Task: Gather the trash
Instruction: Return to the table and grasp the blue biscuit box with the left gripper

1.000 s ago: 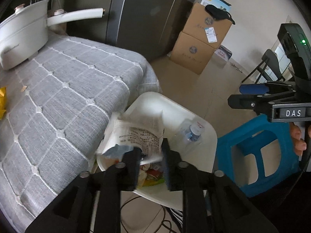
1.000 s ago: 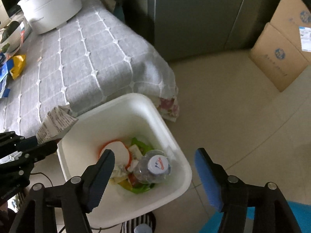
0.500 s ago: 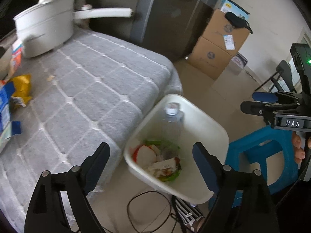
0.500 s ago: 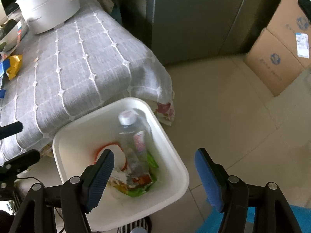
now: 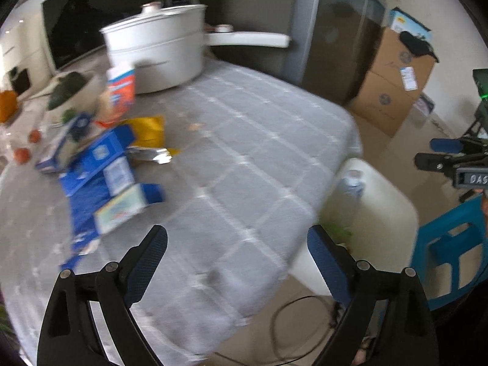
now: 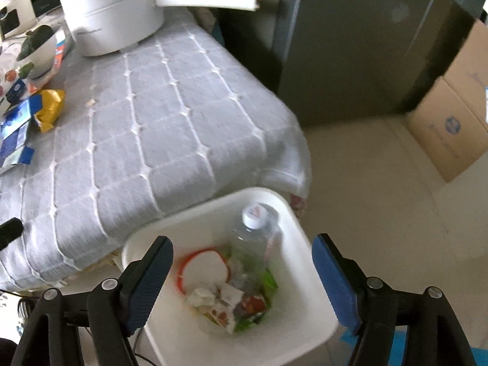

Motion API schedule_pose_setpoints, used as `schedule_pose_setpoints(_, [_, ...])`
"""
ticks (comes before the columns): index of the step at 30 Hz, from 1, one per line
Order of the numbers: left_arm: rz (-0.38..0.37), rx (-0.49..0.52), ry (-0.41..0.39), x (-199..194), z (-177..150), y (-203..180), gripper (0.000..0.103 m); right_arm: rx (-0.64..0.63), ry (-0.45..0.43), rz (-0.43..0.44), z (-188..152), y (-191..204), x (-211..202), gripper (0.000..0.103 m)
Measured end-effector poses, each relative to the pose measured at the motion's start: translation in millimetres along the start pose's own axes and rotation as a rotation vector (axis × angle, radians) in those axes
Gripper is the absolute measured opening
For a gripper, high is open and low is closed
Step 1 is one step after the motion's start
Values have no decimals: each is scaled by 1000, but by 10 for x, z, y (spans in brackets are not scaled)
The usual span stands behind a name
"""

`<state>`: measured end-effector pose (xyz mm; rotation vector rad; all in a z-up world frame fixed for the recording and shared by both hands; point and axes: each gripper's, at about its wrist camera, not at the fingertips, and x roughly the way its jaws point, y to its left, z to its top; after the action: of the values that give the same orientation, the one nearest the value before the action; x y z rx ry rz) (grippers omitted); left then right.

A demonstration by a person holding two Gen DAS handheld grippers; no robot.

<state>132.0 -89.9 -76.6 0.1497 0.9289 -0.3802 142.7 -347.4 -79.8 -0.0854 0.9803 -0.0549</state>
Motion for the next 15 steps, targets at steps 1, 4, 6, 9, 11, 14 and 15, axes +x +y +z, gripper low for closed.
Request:
schedule_pose_setpoints(1, [25,5,5,-12,-21,86,95,-4,0,4,14,40,9,79])
schedule_pose_setpoints(4, [117,68,25,-79,-55,371,95,-23,-1,12,64,176,48,79])
schedule_pose_setpoints(6, [163,100,40,-117,-51,513,95,-41,-8,11,104,267,69,79])
schedule_pose_setpoints(9, [216,163,89,-111,-72,726,95,-52,-18,17,177,392,94,79])
schedule_pose_setpoints(11, [230,198,119,-68,-96,833,95,-51,-26,33,228,465,106,80])
schedule_pose_setpoints(14, [225,168,112,17,-135,971,95,-48,-34,49,307,589,143,81])
schedule_pose_setpoints(15, [222,141,101,59,-149,1022,94,-48,-34,56,338,635,164,81])
